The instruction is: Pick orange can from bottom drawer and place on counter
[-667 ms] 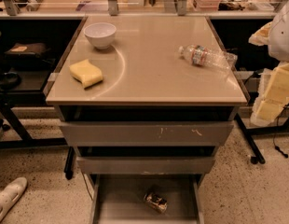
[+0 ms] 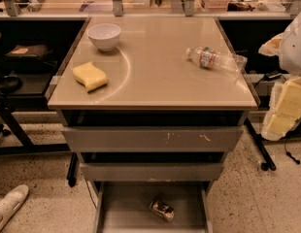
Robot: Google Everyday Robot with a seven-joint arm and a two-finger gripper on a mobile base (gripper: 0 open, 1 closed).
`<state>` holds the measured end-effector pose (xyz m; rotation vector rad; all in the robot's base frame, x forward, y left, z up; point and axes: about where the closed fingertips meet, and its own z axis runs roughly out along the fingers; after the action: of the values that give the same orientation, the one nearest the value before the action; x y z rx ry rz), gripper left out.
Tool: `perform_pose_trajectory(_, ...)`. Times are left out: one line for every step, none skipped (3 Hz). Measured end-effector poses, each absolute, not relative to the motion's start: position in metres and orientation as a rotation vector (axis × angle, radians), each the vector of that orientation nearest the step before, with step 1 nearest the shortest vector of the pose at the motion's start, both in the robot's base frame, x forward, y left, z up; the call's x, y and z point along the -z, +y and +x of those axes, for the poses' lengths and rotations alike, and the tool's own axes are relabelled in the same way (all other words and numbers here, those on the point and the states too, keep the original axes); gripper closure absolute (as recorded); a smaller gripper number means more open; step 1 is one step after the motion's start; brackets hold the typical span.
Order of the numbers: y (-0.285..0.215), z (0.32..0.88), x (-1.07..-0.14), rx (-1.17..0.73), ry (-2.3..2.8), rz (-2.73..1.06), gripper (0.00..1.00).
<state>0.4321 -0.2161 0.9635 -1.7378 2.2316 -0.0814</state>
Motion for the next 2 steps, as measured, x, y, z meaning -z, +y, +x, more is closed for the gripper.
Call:
perform_pose_trajectory(-0.217, 0.415, -0.927, 0.025, 2.212, -1.767, 0.00)
perform_pose_trajectory(-0.226, 0.395, -0.862, -0.044, 2.201, -1.785, 0.00)
